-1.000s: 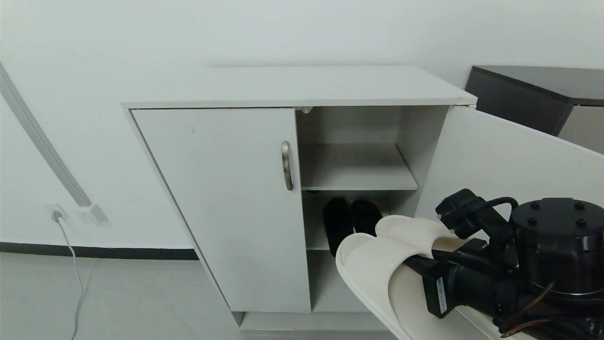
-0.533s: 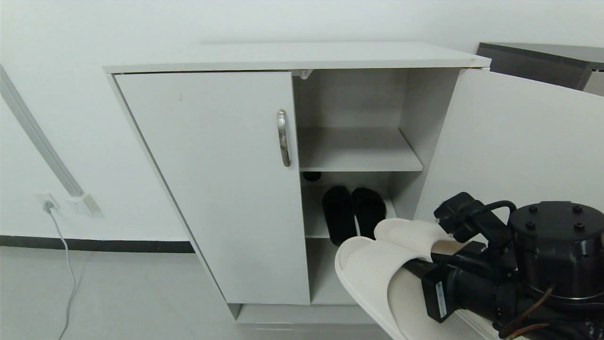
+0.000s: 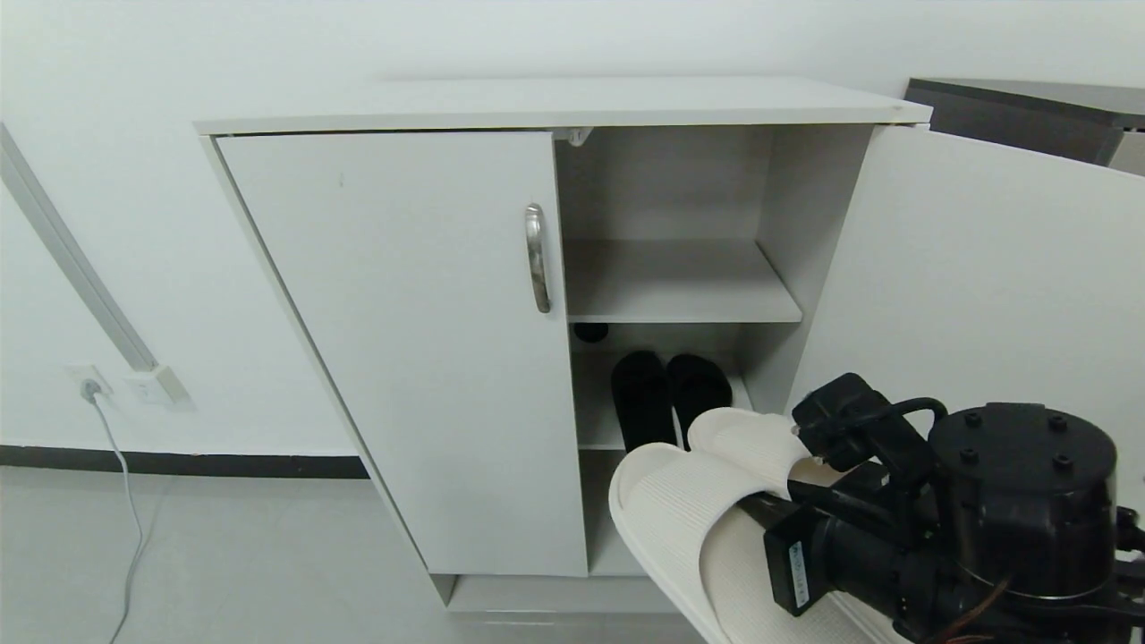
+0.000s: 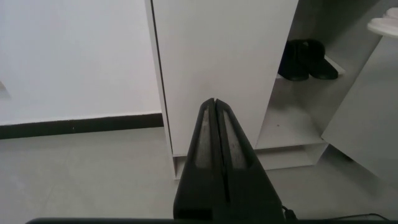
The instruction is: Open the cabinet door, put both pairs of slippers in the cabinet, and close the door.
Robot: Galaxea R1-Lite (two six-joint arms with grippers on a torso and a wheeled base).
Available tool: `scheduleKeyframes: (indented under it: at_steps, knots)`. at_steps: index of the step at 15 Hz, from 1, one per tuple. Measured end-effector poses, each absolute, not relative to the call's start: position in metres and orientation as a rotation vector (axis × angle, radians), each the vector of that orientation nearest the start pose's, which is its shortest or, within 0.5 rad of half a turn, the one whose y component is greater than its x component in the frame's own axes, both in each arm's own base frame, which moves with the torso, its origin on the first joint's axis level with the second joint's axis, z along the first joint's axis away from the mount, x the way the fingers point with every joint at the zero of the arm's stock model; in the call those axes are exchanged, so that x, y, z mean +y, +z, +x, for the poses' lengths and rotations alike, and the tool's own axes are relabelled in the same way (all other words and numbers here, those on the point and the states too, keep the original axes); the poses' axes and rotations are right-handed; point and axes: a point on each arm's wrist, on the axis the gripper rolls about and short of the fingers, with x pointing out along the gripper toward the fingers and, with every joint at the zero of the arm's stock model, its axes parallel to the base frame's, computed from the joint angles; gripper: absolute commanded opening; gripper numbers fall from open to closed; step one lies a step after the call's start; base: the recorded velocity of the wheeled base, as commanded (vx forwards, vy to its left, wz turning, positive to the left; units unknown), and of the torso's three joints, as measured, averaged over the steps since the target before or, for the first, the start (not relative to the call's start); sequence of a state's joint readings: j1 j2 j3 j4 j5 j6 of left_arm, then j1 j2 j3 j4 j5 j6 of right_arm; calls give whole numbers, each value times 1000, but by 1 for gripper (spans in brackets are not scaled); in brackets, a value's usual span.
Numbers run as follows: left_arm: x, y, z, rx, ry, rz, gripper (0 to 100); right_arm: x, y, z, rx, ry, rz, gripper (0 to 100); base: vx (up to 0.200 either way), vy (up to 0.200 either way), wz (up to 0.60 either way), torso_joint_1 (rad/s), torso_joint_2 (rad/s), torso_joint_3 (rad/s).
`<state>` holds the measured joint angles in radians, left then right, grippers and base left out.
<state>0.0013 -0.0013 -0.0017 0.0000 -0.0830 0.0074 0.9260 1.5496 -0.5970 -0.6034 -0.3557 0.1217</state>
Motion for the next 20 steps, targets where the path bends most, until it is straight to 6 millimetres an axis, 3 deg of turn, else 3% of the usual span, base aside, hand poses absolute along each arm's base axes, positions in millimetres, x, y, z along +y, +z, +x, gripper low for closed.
scheduleKeyframes:
  at_steps: [6, 9, 13, 20]
  knots:
    - [-2, 76, -23, -3, -82, 8, 0, 267, 173, 198, 299, 219, 32, 0, 0, 0, 0, 0, 0, 0]
    - [-2, 76, -23, -3, -82, 8, 0, 290, 197, 217, 318, 93, 50, 0, 0, 0, 0, 0, 0, 0]
    - [-2, 76, -23, -3, -82, 8, 0, 291, 226, 248, 262, 0, 36, 0, 0, 0, 0, 0, 0, 0]
    - [-2, 76, -23, -3, -82, 8, 0, 293, 231, 255, 227, 7, -14, 0, 0, 0, 0, 0, 0, 0]
